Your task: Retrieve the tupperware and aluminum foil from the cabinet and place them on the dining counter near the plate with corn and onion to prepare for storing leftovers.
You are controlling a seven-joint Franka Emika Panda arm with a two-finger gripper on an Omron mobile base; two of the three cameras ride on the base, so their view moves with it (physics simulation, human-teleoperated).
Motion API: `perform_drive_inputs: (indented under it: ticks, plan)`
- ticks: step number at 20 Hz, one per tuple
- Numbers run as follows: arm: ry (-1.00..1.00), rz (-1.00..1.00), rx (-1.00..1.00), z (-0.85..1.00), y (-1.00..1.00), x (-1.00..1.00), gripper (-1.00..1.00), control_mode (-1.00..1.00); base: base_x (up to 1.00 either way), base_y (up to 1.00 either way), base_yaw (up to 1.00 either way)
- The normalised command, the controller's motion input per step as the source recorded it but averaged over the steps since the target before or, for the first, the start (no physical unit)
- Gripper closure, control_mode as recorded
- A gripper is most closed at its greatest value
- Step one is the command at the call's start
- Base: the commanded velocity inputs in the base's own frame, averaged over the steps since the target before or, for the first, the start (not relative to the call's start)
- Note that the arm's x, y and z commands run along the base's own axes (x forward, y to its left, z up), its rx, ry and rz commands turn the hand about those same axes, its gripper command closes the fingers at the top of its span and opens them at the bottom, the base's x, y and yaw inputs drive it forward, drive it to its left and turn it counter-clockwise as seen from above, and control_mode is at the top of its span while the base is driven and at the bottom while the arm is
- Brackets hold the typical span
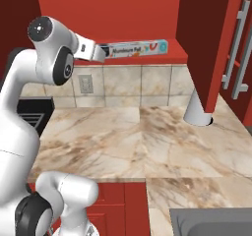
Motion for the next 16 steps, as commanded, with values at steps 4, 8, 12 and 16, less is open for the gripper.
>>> perform_drive_inputs:
  ticks: [4,8,12,16]
  plan:
    - [0.00,0.00,0.00,-0.14,0.01,0.40,-1.00,-1.00,0.00,0.00,0.00]
    - [0.00,0.00,0.00,-0.12,0.08,0.47,-1.00,-1.00,0.00,0.00,0.00]
    - [0.00,0.00,0.00,-0.09,0.17,0.53,-1.00,-1.00,0.00,0.00,0.00]
    - [0.00,-0.04,0.00,-0.02,0.16,0.47,-1.00,-1.00,0.00,0.00,0.00]
